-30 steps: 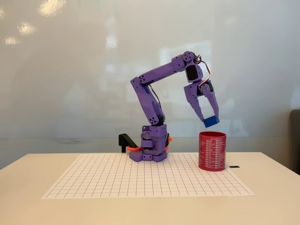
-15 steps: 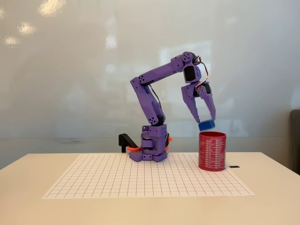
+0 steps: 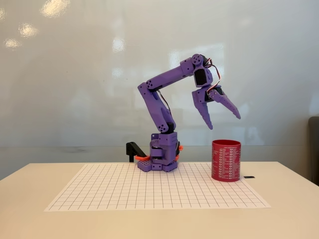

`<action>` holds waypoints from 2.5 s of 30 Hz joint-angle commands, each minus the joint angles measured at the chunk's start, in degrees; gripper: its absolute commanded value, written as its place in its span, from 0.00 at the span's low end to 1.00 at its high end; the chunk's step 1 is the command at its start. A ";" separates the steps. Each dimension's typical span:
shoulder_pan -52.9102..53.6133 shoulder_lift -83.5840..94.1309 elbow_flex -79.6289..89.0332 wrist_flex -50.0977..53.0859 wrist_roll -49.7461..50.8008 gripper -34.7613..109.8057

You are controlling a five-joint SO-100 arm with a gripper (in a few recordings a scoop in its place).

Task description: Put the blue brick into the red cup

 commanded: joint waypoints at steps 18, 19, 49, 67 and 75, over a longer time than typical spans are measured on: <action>3.87 -0.53 0.70 -7.65 0.09 0.24; 5.19 -1.41 0.70 -9.58 0.18 0.24; 66.09 31.99 12.66 -38.06 -3.52 0.24; 64.78 66.27 19.25 -17.05 -5.89 0.24; 57.92 66.27 44.38 -27.42 -5.98 0.24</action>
